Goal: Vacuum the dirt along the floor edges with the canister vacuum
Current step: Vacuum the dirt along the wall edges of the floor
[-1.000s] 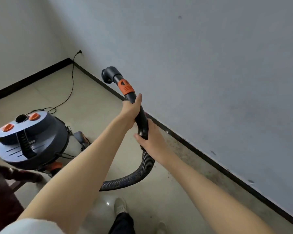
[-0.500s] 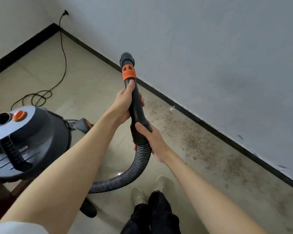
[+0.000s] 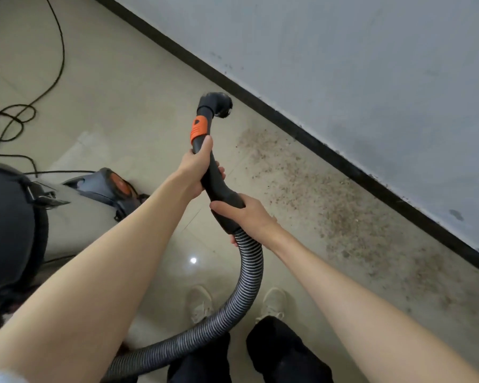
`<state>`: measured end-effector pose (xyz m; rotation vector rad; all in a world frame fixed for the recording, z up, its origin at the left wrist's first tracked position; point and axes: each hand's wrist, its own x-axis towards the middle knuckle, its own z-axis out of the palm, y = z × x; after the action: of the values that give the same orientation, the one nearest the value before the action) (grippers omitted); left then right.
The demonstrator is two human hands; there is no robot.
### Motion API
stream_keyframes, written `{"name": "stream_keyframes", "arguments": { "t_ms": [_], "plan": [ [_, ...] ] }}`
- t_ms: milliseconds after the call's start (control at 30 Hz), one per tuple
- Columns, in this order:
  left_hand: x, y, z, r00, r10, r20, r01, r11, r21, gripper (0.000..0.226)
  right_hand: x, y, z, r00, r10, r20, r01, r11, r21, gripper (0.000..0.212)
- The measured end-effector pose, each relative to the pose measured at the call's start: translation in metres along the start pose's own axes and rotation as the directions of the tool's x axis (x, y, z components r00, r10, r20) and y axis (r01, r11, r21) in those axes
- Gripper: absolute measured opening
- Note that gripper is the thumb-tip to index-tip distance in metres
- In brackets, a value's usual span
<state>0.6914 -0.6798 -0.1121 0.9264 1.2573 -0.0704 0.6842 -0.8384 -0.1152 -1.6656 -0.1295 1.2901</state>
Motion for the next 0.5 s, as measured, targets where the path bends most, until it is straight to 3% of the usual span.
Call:
{"name": "stream_keyframes", "arguments": {
  "t_ms": [267, 500],
  "plan": [
    [0.172, -0.074, -0.032, 0.992, 0.068, -0.105, -0.071, 0.997, -0.027, 0.033, 0.151, 0.098, 0.015, 0.998, 0.052, 0.027, -0.052, 0.998, -0.028, 0.045],
    [0.268, -0.151, -0.067, 0.987, 0.059, -0.151, -0.074, 0.993, -0.094, 0.031, 0.228, 0.183, 0.036, 0.994, 0.075, 0.082, -0.067, 0.993, -0.093, 0.043]
  ]
}}
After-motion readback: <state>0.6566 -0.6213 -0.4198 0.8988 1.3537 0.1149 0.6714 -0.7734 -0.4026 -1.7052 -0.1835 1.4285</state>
